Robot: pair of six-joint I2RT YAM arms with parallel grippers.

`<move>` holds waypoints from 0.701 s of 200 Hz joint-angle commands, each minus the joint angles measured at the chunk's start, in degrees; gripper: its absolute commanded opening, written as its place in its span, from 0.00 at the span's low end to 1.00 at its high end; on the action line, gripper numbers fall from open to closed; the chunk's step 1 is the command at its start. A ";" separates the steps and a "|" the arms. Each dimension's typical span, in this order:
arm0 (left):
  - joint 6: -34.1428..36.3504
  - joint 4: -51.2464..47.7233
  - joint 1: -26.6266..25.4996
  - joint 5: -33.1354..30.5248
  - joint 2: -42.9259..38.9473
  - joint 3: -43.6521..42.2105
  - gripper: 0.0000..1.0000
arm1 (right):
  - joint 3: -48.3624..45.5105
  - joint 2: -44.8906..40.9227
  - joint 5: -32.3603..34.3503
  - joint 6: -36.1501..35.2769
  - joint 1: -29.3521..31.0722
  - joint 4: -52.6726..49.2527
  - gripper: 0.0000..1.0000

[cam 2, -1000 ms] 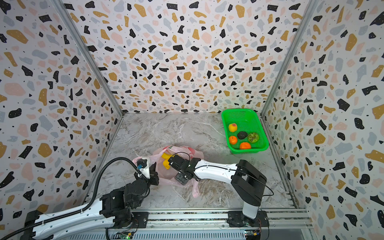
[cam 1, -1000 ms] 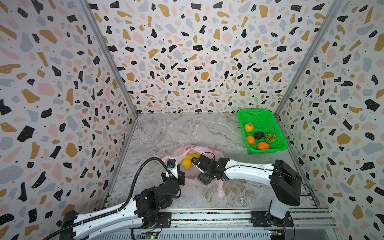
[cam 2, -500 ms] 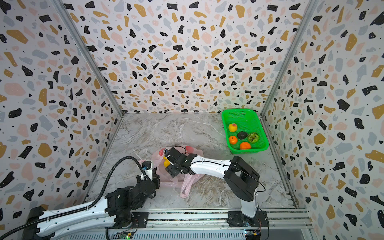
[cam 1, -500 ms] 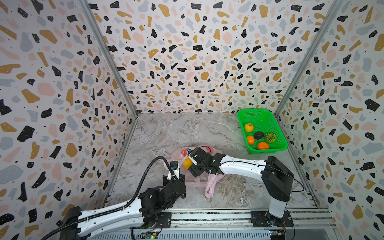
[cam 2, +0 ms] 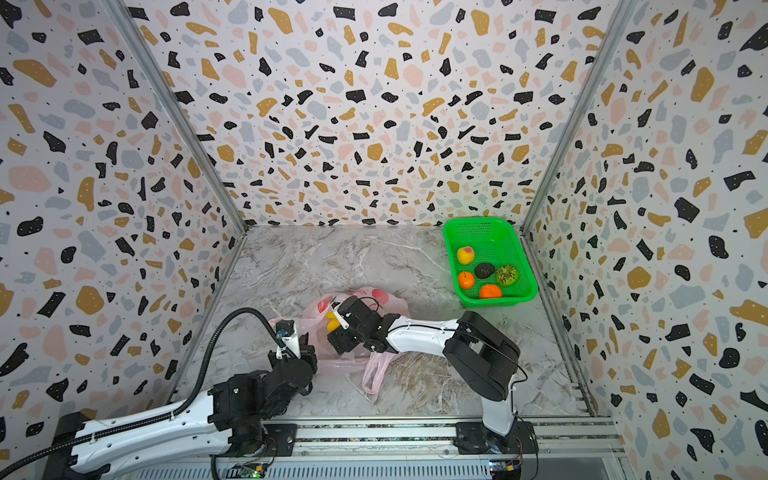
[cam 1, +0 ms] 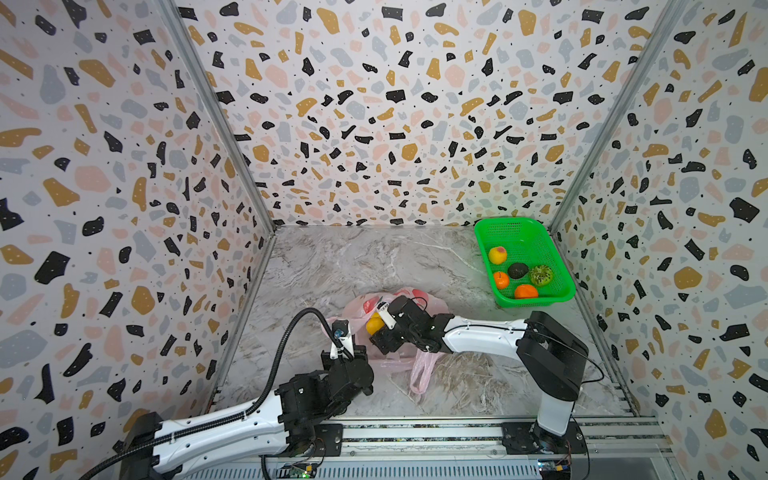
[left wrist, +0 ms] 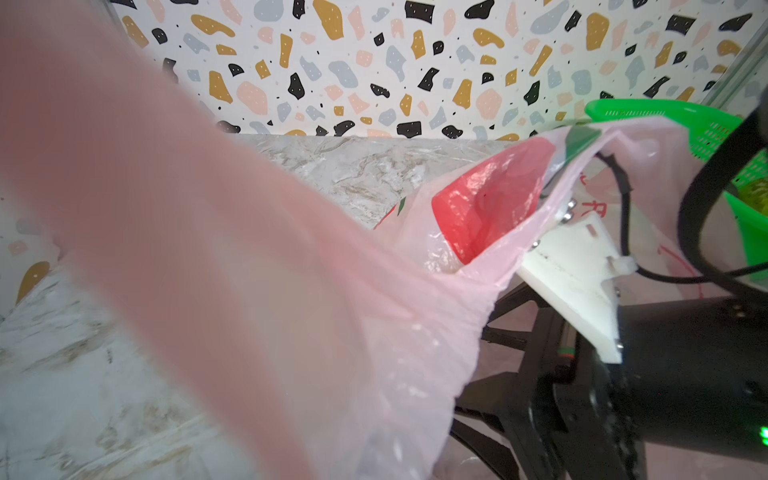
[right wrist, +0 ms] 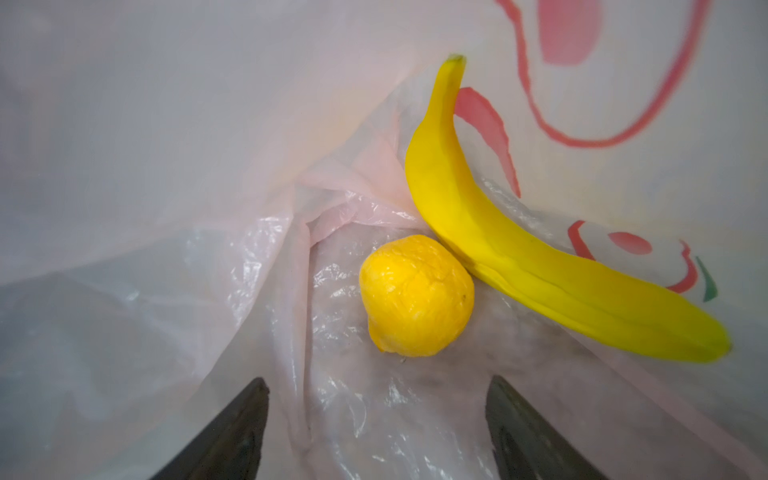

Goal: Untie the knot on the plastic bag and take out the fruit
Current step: 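Lower the right gripper deeper into the bag toward the yellow lemon, then close the right gripper on the yellow lemon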

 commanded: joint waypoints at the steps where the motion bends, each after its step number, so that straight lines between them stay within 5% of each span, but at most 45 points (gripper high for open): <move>1: 2.25 4.25 -0.28 -0.55 -0.82 0.46 0.00 | 0.09 1.74 -2.57 2.84 -0.34 2.29 0.83; 140: -1.86 1.56 -0.28 0.60 1.97 -3.19 0.00 | 0.72 7.21 5.45 -1.32 2.00 12.39 0.84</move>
